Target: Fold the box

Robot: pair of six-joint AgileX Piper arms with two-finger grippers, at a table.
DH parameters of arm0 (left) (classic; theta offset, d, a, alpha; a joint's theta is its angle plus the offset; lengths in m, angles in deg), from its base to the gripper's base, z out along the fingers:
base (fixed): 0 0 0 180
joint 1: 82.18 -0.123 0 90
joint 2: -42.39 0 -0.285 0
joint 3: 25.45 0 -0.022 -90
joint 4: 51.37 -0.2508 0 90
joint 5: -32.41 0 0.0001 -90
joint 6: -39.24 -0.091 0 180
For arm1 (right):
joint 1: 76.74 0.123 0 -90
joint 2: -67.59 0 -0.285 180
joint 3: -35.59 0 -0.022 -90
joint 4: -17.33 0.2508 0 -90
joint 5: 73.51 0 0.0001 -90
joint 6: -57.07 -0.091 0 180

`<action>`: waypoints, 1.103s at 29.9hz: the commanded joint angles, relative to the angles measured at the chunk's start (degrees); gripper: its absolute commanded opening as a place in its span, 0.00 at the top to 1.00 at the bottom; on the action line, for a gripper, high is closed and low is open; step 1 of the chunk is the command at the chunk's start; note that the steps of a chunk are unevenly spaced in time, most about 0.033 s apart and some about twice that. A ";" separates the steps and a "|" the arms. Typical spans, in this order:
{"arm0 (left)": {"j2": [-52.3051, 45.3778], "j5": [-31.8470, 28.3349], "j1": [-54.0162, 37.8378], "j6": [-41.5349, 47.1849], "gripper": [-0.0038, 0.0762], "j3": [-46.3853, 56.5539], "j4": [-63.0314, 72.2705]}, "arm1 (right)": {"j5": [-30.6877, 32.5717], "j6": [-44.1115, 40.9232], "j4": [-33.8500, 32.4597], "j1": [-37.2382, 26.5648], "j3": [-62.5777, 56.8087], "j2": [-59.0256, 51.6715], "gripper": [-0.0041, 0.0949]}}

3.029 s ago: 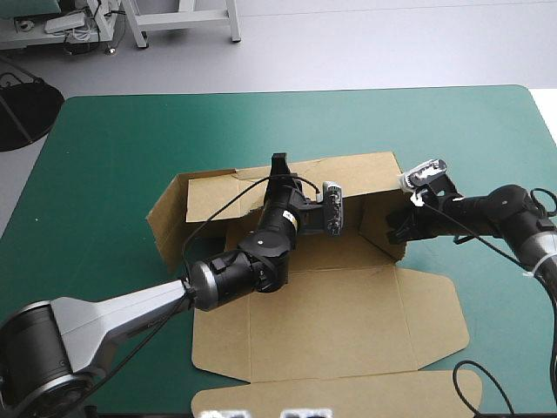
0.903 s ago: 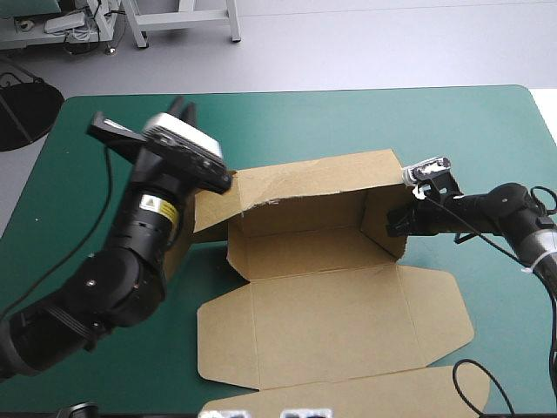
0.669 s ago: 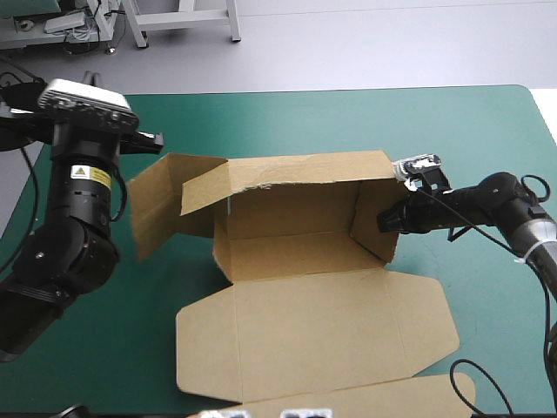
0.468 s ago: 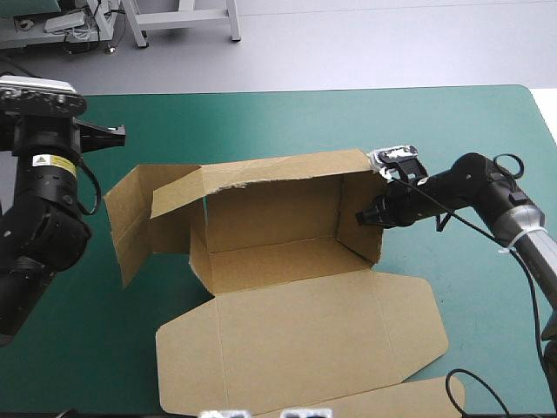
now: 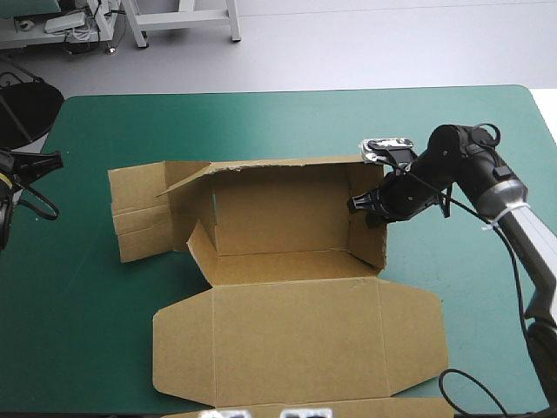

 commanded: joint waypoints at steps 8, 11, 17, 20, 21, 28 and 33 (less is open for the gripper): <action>-0.55 -2.49 -4.34 -12.29 0.96 7.20 15.01 | -8.03 1.42 0.15 -0.02 2.16 8.55 0.79; -0.55 -2.49 -4.34 -12.42 0.96 9.21 15.14 | -13.44 1.80 -0.29 -0.02 2.16 9.61 0.64; -0.19 -2.49 -4.34 -12.42 0.96 10.60 15.51 | -18.42 7.21 -0.40 -0.02 3.26 9.51 0.57; -0.19 -2.60 -4.34 -12.92 0.96 10.60 15.62 | -15.90 7.21 -0.40 -0.02 6.91 9.30 0.57; -0.19 -2.60 -4.34 -13.26 0.96 10.60 15.62 | -14.99 7.21 -0.58 -0.02 8.76 9.01 0.57; -0.19 -2.60 -4.34 -13.31 0.96 10.60 15.62 | -10.23 6.92 -4.41 -0.02 24.28 6.05 0.57; -0.19 -2.80 -4.34 -13.31 0.96 10.60 16.29 | -4.27 6.15 -7.53 -0.02 32.90 4.95 0.57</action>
